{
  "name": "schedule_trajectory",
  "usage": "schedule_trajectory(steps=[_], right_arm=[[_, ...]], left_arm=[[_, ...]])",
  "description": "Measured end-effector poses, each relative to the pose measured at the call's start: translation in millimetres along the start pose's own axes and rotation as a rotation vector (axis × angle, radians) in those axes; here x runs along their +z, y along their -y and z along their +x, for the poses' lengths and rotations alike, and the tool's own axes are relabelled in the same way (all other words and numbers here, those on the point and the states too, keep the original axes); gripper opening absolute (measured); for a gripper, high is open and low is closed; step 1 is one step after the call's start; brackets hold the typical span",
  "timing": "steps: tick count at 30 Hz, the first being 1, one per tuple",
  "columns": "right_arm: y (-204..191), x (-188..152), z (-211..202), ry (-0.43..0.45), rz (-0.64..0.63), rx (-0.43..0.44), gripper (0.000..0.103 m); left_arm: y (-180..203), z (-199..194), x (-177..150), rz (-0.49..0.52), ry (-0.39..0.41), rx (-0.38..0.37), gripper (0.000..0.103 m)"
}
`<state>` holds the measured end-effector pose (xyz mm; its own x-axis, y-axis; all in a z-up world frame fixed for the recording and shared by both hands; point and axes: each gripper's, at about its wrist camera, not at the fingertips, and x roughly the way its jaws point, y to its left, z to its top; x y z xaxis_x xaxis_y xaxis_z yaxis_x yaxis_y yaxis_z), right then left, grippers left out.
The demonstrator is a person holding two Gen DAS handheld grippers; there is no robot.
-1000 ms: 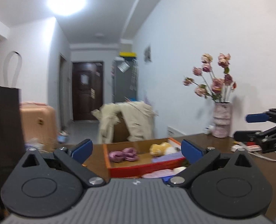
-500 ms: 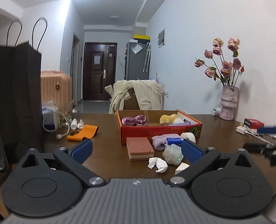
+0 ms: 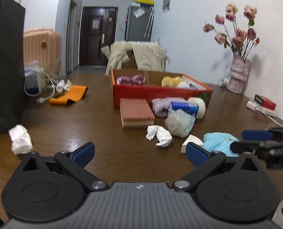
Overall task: Organize soft objects
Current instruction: 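Move the right tool back toward the remaining items on the table, then grasp the white triangular sponge with the right tool while the left tool grasps crumpled white tissue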
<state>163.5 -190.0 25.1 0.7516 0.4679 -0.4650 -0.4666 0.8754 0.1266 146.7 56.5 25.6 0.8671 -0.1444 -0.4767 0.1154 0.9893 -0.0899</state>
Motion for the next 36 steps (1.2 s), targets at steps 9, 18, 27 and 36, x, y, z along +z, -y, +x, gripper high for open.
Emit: schedule_trajectory(steps=[9, 18, 27, 36], right_arm=[[13.6, -0.8, 58.0, -0.116, 0.022, 0.005, 0.048], [25.5, 12.8, 80.7, -0.11, 0.021, 0.003, 0.05], [23.0, 15.5, 103.5, -0.15, -0.006, 0.044, 0.049], [13.5, 18.2, 100.1, -0.15, -0.039, 0.061, 0.027]], left_arm=[[12.7, 70.0, 12.2, 0.018, -0.089, -0.062, 0.103], [20.8, 116.0, 20.6, 0.014, -0.139, -0.123, 0.095], [13.1, 138.3, 22.8, -0.024, -0.17, -0.169, 0.054], [15.3, 119.9, 21.3, -0.006, -0.154, -0.2, 0.02]])
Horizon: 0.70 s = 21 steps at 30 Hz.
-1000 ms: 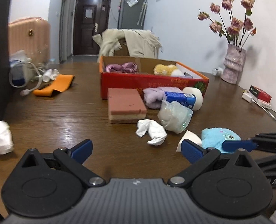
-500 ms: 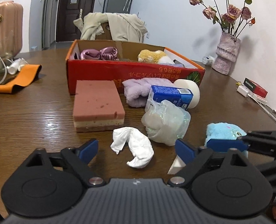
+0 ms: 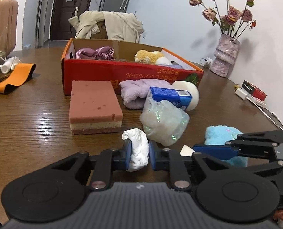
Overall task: Organize soft objects
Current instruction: 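Grasp the white triangular sponge with the right tool while the left tool grasps crumpled white tissue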
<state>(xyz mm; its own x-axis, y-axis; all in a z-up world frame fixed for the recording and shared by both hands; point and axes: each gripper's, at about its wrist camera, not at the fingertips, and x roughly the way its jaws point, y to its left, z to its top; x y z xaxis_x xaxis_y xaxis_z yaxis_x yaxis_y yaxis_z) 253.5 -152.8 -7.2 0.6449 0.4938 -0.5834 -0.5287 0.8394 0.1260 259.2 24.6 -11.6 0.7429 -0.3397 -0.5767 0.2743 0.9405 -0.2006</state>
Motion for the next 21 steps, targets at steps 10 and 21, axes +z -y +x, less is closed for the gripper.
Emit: schedule_trajectory(steps=[10, 21], right_arm=[[-13.8, -8.6, -50.0, 0.088, -0.004, -0.04, 0.026], [-12.1, -3.6, -79.1, 0.155, -0.017, -0.047, 0.026]], left_arm=[[8.7, -63.0, -12.1, 0.001, 0.083, 0.036, 0.02], [14.8, -82.4, 0.7, -0.001, 0.149, 0.018, 0.02]])
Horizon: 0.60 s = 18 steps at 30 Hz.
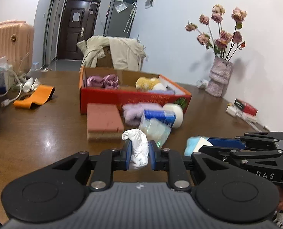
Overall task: Organize soft objects
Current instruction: 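Grasp the white triangular sponge with the right tool while the left tool grasps crumpled white tissue, then carry the sponge and tissue into the box and open both tools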
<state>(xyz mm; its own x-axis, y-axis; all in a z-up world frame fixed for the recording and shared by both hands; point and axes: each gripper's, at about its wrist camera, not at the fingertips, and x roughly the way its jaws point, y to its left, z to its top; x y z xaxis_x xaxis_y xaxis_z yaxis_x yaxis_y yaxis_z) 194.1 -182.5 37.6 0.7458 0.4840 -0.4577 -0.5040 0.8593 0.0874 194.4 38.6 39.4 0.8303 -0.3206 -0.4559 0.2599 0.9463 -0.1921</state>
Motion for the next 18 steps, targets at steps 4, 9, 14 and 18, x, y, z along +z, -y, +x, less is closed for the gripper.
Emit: schedule_trajectory(steps=[4, 9, 14, 18], right_arm=[[21.4, 31.8, 3.5, 0.051, -0.044, -0.021, 0.026], [68.8, 92.8, 46.8, 0.07, -0.061, -0.033, 0.026], [113.3, 149.6, 129.3, 0.002, -0.077, -0.045, 0.026], [145.3, 168.6, 209.2, -0.098, -0.063, -0.073, 0.027]], left_arm=[[-4.9, 18.6, 45.0, 0.014, 0.055, -0.05, 0.02], [-25.1, 82.5, 113.2, -0.026, 0.039, -0.128, 0.02], [-41.5, 179.1, 174.2, -0.068, -0.033, -0.112, 0.02], [-53.4, 264.2, 199.2, -0.093, -0.131, -0.074, 0.02]])
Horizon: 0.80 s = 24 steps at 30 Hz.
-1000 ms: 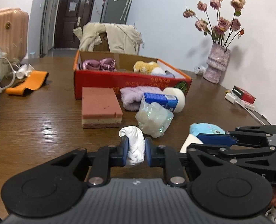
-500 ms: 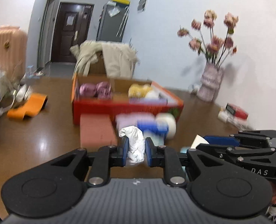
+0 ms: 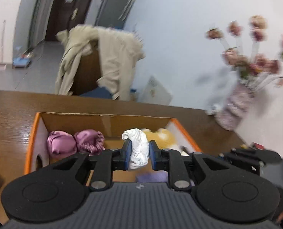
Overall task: Organize soft objects
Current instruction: 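Carry the sponge and tissue into the box and open both tools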
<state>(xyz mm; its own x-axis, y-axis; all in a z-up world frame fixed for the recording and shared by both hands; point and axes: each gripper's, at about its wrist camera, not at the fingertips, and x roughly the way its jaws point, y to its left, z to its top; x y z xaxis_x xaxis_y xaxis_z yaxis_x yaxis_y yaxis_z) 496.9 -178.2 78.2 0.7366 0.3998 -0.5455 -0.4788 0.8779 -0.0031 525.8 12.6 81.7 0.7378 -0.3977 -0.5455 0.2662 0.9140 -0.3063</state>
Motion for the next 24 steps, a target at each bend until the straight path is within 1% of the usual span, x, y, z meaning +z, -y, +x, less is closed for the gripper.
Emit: schedule_trajectory(steps=[3, 4, 5, 6, 7, 8, 10, 11, 14, 17, 21, 22, 24], right_arm=[[18.1, 1.8, 40.9, -0.047, 0.06, -0.009, 0.028], [23.0, 0.3, 51.1, -0.063, 0.078, -0.021, 0.028], [27.2, -1.6, 58.3, -0.072, 0.093, -0.036, 0.031], [31.1, -3.5, 63.0, -0.077, 0.112, -0.049, 0.041], [34.4, -5.1, 64.9, -0.071, 0.128, -0.05, 0.047], [35.8, -5.8, 64.7, -0.064, 0.13, -0.044, 0.048], [36.0, -7.0, 61.7, -0.047, 0.118, -0.046, 0.054], [36.0, -7.1, 58.8, -0.039, 0.112, -0.052, 0.054], [43.0, 1.3, 55.3, -0.013, 0.125, -0.058, 0.055], [46.9, 9.3, 40.7, 0.013, 0.135, -0.073, 0.055], [40.1, 20.1, 6.1, 0.043, 0.108, -0.087, 0.057], [37.7, 23.0, -3.6, 0.054, 0.099, -0.09, 0.059], [31.0, 26.6, -27.4, 0.077, 0.084, -0.094, 0.064]], left_arm=[[-13.1, 50.1, 9.2, -0.047, -0.058, 0.024, 0.021], [-16.1, 60.8, 9.0, -0.06, -0.072, 0.032, 0.023], [-19.8, 70.7, 8.4, -0.068, -0.083, 0.046, 0.039], [-22.9, 76.9, 6.7, -0.076, -0.082, 0.063, 0.054], [-24.7, 79.2, 4.9, -0.08, -0.063, 0.074, 0.058], [-26.2, 80.3, 4.4, -0.071, -0.05, 0.069, 0.061], [-25.1, 80.0, 6.0, -0.05, -0.047, 0.052, 0.061], [-23.9, 77.5, 6.1, -0.043, -0.045, 0.045, 0.061], [-20.4, 64.4, 8.6, -0.025, -0.026, 0.054, 0.061], [-17.8, 45.2, 14.1, -0.021, -0.006, 0.067, 0.061], [-12.8, 5.4, 17.8, 0.005, 0.025, 0.079, 0.062], [-10.4, -7.5, 17.6, 0.015, 0.034, 0.079, 0.062], [-4.6, -36.7, 15.3, 0.029, 0.062, 0.081, 0.066]])
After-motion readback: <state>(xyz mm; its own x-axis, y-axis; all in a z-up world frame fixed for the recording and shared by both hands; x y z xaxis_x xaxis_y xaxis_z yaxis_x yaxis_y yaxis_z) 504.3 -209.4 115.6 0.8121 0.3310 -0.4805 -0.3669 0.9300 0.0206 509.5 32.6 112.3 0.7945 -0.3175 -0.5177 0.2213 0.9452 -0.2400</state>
